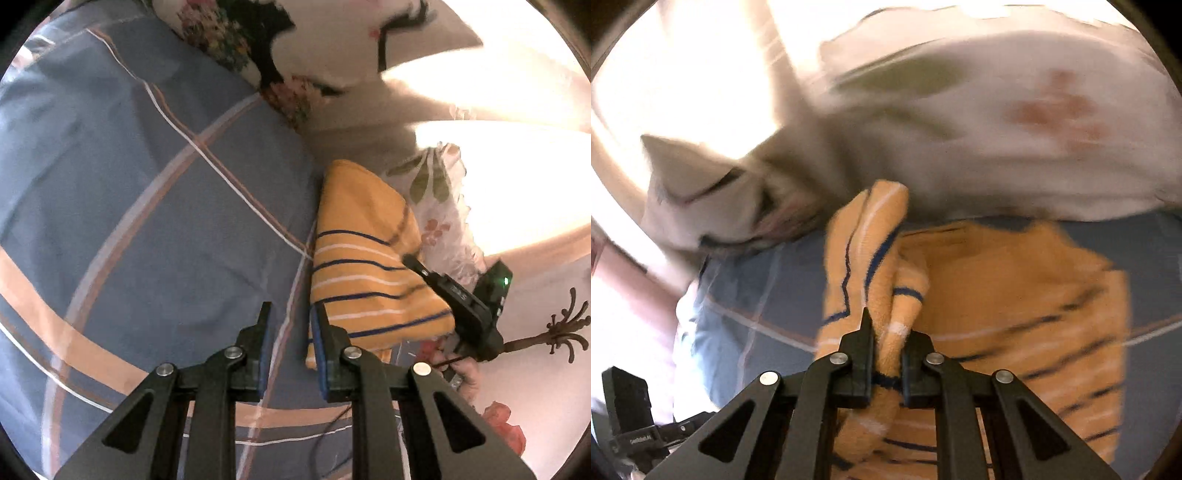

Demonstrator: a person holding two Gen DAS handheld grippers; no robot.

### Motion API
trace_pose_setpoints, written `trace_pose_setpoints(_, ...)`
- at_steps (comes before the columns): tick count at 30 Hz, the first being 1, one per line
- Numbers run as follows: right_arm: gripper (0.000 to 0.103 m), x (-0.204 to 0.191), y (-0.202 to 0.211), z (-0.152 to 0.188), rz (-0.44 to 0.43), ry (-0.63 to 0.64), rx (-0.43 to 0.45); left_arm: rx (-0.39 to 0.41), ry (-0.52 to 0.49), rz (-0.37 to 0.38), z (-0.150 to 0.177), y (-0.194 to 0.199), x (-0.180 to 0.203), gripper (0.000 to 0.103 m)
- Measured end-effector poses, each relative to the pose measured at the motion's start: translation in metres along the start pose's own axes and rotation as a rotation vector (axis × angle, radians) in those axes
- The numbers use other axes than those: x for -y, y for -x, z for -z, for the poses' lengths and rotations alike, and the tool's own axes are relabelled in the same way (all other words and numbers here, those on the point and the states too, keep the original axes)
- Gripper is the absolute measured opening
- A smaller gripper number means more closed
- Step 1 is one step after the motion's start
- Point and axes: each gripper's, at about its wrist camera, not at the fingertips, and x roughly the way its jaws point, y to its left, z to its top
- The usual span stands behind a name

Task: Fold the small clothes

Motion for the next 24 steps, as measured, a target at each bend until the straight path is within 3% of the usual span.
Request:
trace_pose_setpoints(4, 0.011, 0.089, 0.017, 0.011, 0.022, -0.150, 0.005, -0.047, -0.021, -0.004, 0.010, -0.049, 0.030, 0.018)
trace_pose_setpoints(10, 0.012, 0.158, 0.010, 0.028, -0.039, -0.267, -0.028, -0.126, -0.111, -0.038, 0.035, -0.104, 0.074, 0.018)
trace_pose_setpoints(12, 0.024, 0.166, 0.011, 0.030, -0.015, -0.289, -0.024, -0.147, -0.139, -0.060, 0.041, -0.120, 0.086, 0.018)
trace_pose_setpoints(13, 0.038, 0.169, 0.018, 0.030, 0.007, -0.301, -0.010, -0.152, -0.150, -0.068, 0.042, -0.127, 0.092, 0.018)
trace_pose_setpoints(14, 0.044, 0.170, 0.026, 0.031, 0.024, -0.304, 0.005, -0.153, -0.161, -0.072, 0.042, -0.132, 0.098, 0.018)
trace_pose_setpoints(17, 0.044, 0.171, 0.052, 0.022, 0.016, -0.262, 0.052, -0.146, -0.197, -0.087, 0.042, -0.141, 0.110, 0.019)
trace_pose_setpoints(21, 0.041, 0.143, 0.064, 0.012, -0.101, -0.173, 0.057, -0.143, -0.212, -0.101, 0.042, -0.152, 0.119, 0.019)
trace_pose_setpoints(24, 0.042, 0.107, 0.045, 0.015, -0.009, -0.055, 0.019, -0.150, -0.211, -0.100, 0.046, -0.156, 0.120, 0.019)
